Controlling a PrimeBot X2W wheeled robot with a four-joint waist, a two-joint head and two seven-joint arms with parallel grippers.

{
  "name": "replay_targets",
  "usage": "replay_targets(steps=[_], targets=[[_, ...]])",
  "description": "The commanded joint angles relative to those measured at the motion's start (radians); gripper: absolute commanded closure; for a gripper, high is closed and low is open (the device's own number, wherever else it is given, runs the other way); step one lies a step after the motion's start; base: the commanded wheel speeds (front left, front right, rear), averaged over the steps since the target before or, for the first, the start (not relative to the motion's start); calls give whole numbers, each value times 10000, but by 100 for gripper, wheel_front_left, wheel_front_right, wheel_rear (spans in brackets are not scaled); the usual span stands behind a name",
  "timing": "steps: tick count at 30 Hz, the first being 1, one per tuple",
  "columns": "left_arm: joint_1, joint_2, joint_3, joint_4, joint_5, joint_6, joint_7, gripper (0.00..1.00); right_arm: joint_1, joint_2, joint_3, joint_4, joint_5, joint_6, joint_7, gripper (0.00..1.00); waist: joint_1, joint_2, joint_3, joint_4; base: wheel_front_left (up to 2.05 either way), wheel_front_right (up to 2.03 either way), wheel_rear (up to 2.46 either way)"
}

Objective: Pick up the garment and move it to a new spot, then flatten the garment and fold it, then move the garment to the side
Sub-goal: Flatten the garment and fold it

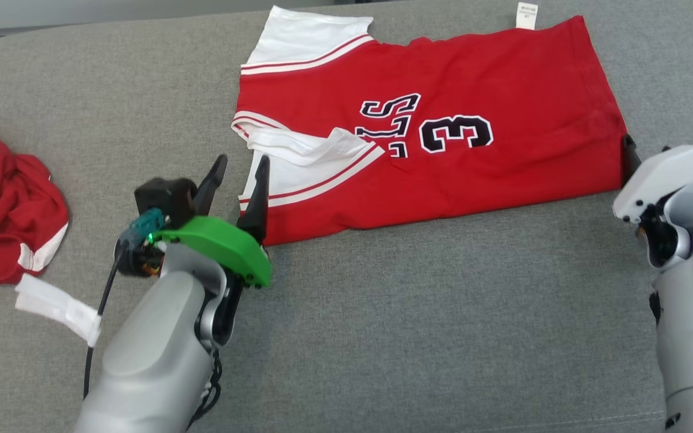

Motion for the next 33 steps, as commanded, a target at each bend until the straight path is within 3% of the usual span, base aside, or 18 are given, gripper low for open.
replay_targets(steps=[1,7,14,24,31,32,33], targets=[[355,162,-82,11,189,164,-37,0,288,-187,59,-137,-250,-14,214,0,0,0,-139,31,0,0,0],[1355,556,-484,-197,535,764,299,0,997,-440,52,-714,-745,-14,1197,0,0,0,-244,108,0,0,0],[1629,495,-674,-310,471,1088,860,0,1100,-458,107,-909,-763,-14,1951,0,0,0,-57,239,0,0,0],[1140,246,-725,-398,335,1051,1056,0,501,-380,-232,-792,-1076,-14,1652,0,0,0,375,364,0,0,0],[780,91,-834,12,106,966,1717,0,-52,-435,-270,60,-980,-14,2210,0,0,0,789,331,0,0,0],[710,22,-887,114,37,832,1902,15,-90,-361,-188,232,-826,-12,2310,1,0,0,830,312,0,0,0],[687,-34,-921,173,-32,744,2012,52,-87,-320,-122,295,-736,-8,2325,29,0,0,844,298,0,0,0]])
